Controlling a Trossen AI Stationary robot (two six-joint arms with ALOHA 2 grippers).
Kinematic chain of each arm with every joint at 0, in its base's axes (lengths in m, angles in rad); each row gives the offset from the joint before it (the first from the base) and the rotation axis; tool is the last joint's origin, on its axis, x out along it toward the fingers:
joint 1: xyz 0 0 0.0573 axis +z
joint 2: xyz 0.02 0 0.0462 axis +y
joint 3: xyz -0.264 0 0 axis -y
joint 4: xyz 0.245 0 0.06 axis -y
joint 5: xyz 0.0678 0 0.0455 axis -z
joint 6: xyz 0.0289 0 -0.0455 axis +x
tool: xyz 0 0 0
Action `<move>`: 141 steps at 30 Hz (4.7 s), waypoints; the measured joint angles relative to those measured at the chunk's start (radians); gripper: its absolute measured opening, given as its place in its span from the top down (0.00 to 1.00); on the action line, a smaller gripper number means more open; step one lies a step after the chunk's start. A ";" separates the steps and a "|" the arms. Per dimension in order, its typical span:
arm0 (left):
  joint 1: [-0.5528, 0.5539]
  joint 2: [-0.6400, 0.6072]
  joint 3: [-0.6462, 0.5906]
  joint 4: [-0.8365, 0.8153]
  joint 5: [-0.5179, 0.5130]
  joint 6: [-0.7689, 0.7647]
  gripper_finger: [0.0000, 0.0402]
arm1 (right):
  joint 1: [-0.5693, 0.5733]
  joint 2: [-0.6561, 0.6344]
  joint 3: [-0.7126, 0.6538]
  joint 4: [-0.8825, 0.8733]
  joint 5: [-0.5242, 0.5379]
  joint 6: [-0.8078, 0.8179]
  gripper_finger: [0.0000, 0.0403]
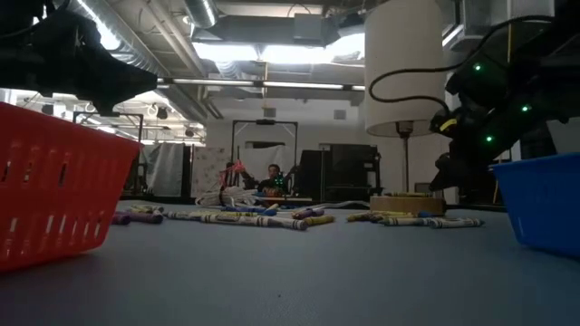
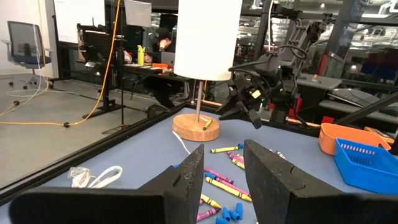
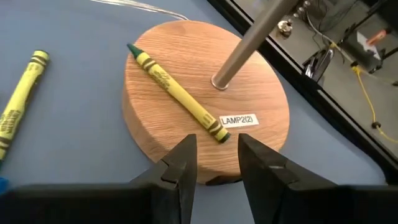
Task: Sort crayons
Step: Put the green crayon into the blue basket
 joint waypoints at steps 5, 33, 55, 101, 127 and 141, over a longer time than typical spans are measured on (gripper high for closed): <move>0.000 0.000 0.000 0.000 0.000 0.000 0.75 | -0.052 0.000 0.000 0.012 -0.048 0.000 0.71; 0.000 0.000 0.000 0.000 0.000 0.000 0.75 | -0.100 0.000 -0.001 0.026 -0.175 0.111 0.71; 0.000 0.000 0.000 0.000 -0.002 0.000 0.75 | -0.100 -0.207 -0.231 0.261 -0.263 0.231 0.71; 0.000 0.000 0.000 0.002 -0.037 0.000 0.75 | -0.100 -0.100 -0.182 0.399 -0.256 -0.221 0.71; 0.000 0.000 0.000 0.003 -0.049 0.000 0.75 | -0.311 0.128 -0.089 0.420 -0.460 -0.205 0.71; 0.000 0.000 0.000 0.003 -0.049 0.000 0.75 | -0.335 0.127 -0.088 0.415 -0.611 -0.202 0.71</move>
